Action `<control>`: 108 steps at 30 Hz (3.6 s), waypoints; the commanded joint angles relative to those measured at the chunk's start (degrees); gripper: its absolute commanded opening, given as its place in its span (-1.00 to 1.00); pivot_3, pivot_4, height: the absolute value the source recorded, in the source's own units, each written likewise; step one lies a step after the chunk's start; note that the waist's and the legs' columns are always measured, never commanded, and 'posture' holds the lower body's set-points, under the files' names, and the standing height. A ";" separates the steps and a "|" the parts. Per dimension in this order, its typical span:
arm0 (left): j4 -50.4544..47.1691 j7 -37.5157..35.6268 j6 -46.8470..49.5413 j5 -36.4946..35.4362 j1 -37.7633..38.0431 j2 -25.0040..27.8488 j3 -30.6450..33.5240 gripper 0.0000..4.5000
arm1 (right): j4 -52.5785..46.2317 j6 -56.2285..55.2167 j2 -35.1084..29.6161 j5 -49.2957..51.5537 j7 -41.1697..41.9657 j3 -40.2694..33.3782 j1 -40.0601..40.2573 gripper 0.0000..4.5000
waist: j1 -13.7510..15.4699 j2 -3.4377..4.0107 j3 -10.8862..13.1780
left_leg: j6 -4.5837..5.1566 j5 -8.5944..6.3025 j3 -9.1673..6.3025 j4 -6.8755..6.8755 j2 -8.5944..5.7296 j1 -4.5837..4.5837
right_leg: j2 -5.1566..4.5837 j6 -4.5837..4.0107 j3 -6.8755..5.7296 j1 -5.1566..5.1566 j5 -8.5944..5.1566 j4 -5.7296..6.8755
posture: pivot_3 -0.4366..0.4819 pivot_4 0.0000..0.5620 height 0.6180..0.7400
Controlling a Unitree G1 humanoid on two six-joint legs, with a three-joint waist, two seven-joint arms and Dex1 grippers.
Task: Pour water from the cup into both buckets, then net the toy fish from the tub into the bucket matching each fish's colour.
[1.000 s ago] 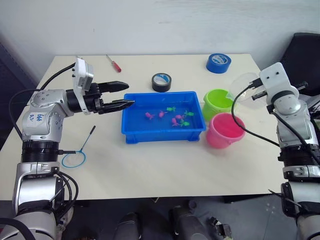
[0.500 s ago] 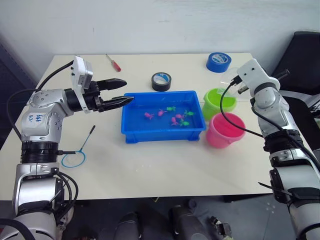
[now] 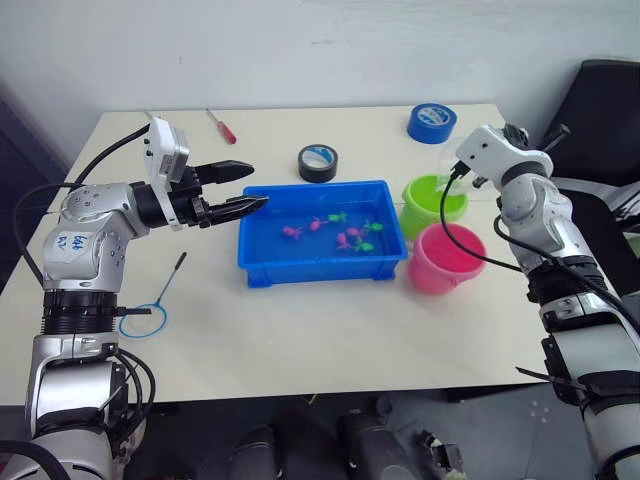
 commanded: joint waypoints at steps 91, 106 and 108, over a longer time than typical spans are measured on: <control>-8.61 -6.15 7.29 -4.49 0.85 -1.33 -2.27 0.56 | -25.24 29.30 17.10 46.92 -3.68 -49.58 24.55 -0.99 | -0.24 0.00 0.00 | -0.09 0.08 -0.03 -0.06 0.00 0.08 | 0.05 0.00 0.15 0.06 -0.01 0.07 | -0.05 -0.47 0.91; -6.96 -6.20 5.63 -3.80 0.24 -1.65 -2.87 0.56 | -36.67 35.80 15.39 47.02 -4.83 -46.09 36.02 0.64 | 0.05 -0.01 0.00 | -0.08 0.08 -0.09 -0.14 -0.01 0.07 | 0.05 0.02 0.44 0.12 -0.02 -0.09 | -0.05 -0.47 0.91; -6.76 -6.29 5.42 -3.69 0.23 -1.68 -2.85 0.56 | -39.82 37.95 15.38 47.41 -4.87 -46.19 37.84 0.97 | 0.23 -0.01 0.00 | -0.07 0.07 -0.09 -0.15 -0.01 0.07 | 0.04 0.03 0.44 0.13 -0.02 -0.10 | -0.05 -0.47 0.91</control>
